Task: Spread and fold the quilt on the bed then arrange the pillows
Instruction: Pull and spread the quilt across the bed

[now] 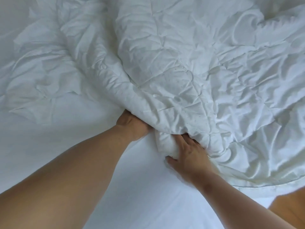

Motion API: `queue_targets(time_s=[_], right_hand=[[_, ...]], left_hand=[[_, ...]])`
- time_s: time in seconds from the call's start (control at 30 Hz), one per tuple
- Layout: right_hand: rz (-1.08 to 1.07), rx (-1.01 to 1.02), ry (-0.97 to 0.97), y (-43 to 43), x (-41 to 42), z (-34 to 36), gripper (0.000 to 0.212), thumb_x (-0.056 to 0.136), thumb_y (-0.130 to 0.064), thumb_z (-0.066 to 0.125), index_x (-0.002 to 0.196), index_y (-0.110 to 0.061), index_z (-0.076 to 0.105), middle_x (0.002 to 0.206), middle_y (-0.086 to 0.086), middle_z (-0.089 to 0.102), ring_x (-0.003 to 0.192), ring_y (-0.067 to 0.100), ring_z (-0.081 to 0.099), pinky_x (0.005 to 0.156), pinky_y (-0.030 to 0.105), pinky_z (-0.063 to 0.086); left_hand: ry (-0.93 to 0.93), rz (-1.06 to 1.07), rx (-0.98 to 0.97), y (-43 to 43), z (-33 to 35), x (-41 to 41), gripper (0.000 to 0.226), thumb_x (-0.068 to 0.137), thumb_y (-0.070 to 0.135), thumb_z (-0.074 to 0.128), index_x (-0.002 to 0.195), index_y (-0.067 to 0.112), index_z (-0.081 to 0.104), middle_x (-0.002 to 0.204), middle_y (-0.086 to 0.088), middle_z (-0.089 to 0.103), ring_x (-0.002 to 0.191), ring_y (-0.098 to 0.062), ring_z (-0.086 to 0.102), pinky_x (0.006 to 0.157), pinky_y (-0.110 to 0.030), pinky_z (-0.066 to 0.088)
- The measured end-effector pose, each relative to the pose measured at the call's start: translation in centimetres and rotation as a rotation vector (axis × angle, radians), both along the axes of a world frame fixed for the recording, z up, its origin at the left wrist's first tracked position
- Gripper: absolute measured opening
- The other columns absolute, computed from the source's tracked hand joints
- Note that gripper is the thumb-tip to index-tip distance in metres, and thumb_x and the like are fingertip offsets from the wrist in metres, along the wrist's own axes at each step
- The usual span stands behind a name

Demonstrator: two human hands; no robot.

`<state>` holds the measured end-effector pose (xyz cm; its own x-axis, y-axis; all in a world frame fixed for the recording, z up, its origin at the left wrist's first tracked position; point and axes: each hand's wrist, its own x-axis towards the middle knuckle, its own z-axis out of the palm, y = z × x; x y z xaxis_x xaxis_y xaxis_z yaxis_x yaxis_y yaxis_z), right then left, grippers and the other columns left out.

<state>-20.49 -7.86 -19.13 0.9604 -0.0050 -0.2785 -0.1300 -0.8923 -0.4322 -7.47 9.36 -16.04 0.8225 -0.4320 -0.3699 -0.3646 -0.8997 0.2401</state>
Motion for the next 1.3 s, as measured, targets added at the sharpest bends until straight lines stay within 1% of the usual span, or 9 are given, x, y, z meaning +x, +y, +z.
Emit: queue_targets(time_s=[0.13,0.3,0.4,0.5,0.7,0.9,1.03,1.17,1.3], right_hand=[[-0.06,0.111,-0.037,-1.1,0.6,-0.6,0.074,0.077,-0.04,0.068,0.145,-0.045,0.04,0.131,-0.01,0.061,0.119,0.018,0.058,0.095,0.031,0.048],[-0.137,0.216,-0.051,-2.2,0.2,-0.1,0.056,0.075,-0.034,0.071,0.128,-0.047,0.06,0.109,-0.011,0.072,0.107,0.016,0.065,0.083,0.024,0.046],[-0.107,0.225,-0.003,-2.0,-1.2,0.7,0.054,0.074,-0.036,0.07,0.124,-0.053,0.06,0.09,-0.022,0.067,0.102,0.012,0.064,0.08,0.02,0.042],[-0.044,0.248,0.069,-1.1,-3.4,1.5,0.062,0.073,-0.032,0.069,0.124,-0.064,0.052,0.091,-0.022,0.071,0.095,0.003,0.066,0.074,0.013,0.042],[0.095,0.238,0.172,1.6,-8.9,4.1,0.059,0.074,-0.035,0.065,0.121,-0.066,0.049,0.093,-0.025,0.072,0.087,-0.003,0.066,0.075,0.019,0.051],[0.139,0.137,0.259,1.8,-16.0,7.4,0.051,0.063,-0.051,0.054,0.109,-0.035,0.071,0.095,-0.014,0.074,0.09,0.001,0.066,0.083,0.03,0.052],[0.121,0.112,0.289,2.6,-19.9,8.5,0.045,0.063,-0.031,0.059,0.101,-0.054,0.066,0.087,-0.03,0.069,0.084,-0.009,0.062,0.078,0.019,0.05],[0.135,-0.107,0.166,5.3,-21.9,6.0,0.073,0.067,-0.024,0.055,0.136,-0.046,0.051,0.133,-0.023,0.059,0.124,0.008,0.054,0.108,0.031,0.037],[0.102,-0.002,-0.094,12.0,-22.7,6.5,0.079,0.061,-0.024,0.057,0.14,-0.03,0.049,0.144,-0.002,0.048,0.132,0.023,0.047,0.11,0.049,0.036]], left_hand=[[-0.052,0.045,-0.048,-1.1,-3.7,1.0,0.065,0.095,0.059,0.04,0.149,0.025,0.027,0.154,-0.001,0.031,0.142,-0.021,0.028,0.117,-0.033,0.021],[-0.131,-0.133,0.13,0.6,-7.1,1.7,0.105,0.075,0.063,-0.033,0.157,0.018,0.015,0.163,-0.014,0.018,0.149,-0.037,0.017,0.12,-0.053,0.015],[-0.15,-0.125,0.009,2.5,-5.0,-1.3,0.067,0.095,0.04,0.016,0.141,0.007,0.051,0.147,-0.02,0.047,0.138,-0.044,0.039,0.116,-0.054,0.025],[-0.326,-0.152,-0.218,5.7,-4.8,-4.5,0.025,0.079,0.013,0.068,0.103,0.016,0.075,0.11,-0.01,0.07,0.108,-0.038,0.06,0.092,-0.048,0.047],[-0.228,-0.211,-0.178,11.9,-1.3,-13.0,0.01,0.082,0.03,0.065,0.091,0.032,0.067,0.096,0.01,0.047,0.098,-0.017,0.045,0.084,-0.028,0.028],[-0.176,-0.311,-0.19,13.6,5.1,-23.7,0.019,0.089,0.039,0.047,0.072,0.03,0.049,0.081,0.014,0.051,0.088,-0.014,0.052,0.089,-0.031,0.031],[-0.033,-0.377,-0.116,13.0,6.0,-27.0,0.023,0.096,0.045,0.044,0.08,0.03,0.046,0.087,0.006,0.06,0.089,-0.021,0.056,0.092,-0.035,0.038],[-0.227,-0.246,-0.255,14.9,4.4,-27.0,0.025,0.087,0.048,0.056,0.094,0.024,0.059,0.095,0.005,0.056,0.091,-0.021,0.055,0.084,-0.037,0.045],[-0.311,0.035,-0.266,20.2,2.9,-23.6,0.025,0.08,0.043,0.055,0.086,0.018,0.057,0.092,0.005,0.053,0.085,-0.021,0.055,0.075,-0.036,0.049]])
